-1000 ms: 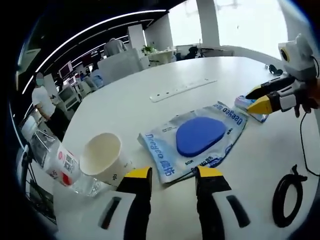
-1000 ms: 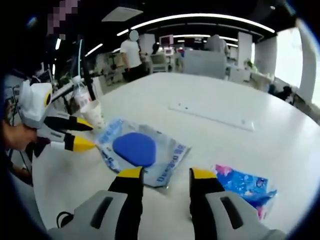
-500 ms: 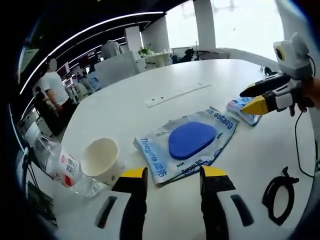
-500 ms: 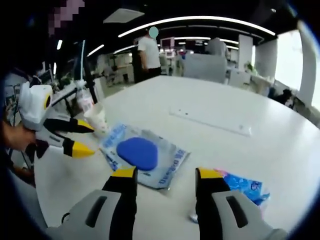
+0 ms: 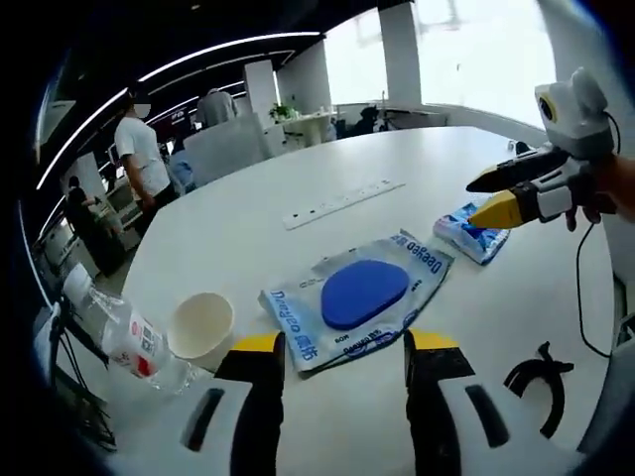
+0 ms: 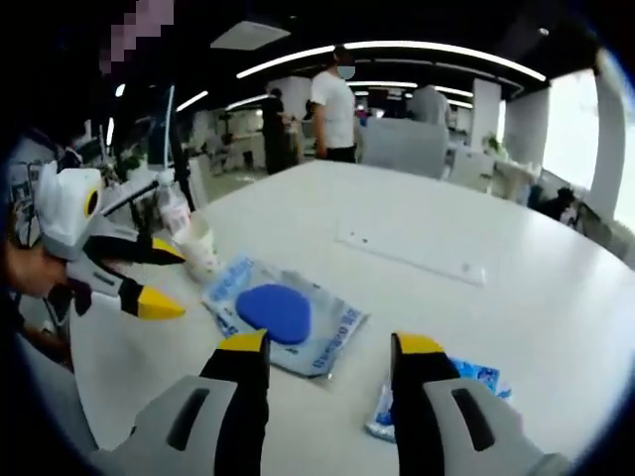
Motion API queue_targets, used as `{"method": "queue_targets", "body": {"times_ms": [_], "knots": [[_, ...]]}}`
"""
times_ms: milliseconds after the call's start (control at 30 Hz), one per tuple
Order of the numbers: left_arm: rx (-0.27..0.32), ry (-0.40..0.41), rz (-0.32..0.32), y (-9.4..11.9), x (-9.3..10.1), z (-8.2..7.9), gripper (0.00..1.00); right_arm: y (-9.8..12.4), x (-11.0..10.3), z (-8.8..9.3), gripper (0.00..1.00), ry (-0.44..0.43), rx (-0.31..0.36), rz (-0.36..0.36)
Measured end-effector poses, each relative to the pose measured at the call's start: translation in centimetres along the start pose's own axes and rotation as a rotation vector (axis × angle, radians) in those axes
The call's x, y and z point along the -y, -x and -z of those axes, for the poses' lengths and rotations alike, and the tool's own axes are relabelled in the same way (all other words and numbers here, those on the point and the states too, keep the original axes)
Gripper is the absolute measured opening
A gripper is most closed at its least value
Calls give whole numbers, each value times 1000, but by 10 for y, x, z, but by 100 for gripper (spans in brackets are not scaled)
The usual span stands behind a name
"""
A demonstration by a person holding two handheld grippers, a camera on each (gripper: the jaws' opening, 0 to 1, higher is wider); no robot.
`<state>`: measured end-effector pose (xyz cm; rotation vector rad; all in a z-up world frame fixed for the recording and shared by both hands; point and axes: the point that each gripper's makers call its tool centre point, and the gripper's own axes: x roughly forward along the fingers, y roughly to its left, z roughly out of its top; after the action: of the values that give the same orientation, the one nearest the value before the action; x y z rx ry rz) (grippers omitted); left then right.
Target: Arrange the tabletop items into an orderly group along one side of the table until the central work area is clear of visible clutter.
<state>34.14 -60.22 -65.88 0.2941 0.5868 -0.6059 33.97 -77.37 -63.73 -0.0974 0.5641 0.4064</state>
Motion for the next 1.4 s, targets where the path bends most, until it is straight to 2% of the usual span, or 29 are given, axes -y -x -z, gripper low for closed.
{"method": "queue_targets", "body": {"times_ms": [400, 633, 733, 867, 967, 1033, 1067, 1200, 1400], "knots": [[33, -10, 35, 15, 20, -10, 57, 26, 11, -14, 47, 20, 35, 28], [51, -13, 48, 17, 29, -17, 61, 38, 23, -11, 48, 16, 41, 58], [62, 31, 60, 17, 32, -20, 63, 42, 25, -8, 49, 18, 38, 62], [64, 29, 69, 15, 39, -21, 71, 48, 29, -7, 54, 5, 50, 67], [70, 23, 81, 14, 46, -23, 78, 54, 34, -4, 63, 17, 60, 71], [79, 41, 95, 11, 51, -25, 93, 57, 37, -1, 72, 17, 65, 73], [84, 41, 101, 10, 55, -26, 97, 59, 39, 1, 75, 5, 68, 73], [112, 20, 126, 8, 66, -31, 99, 63, 44, 15, 85, -39, 48, 57], [109, 30, 162, 0, 84, -35, 99, 73, 56, 29, 90, -59, 43, 72]]}}
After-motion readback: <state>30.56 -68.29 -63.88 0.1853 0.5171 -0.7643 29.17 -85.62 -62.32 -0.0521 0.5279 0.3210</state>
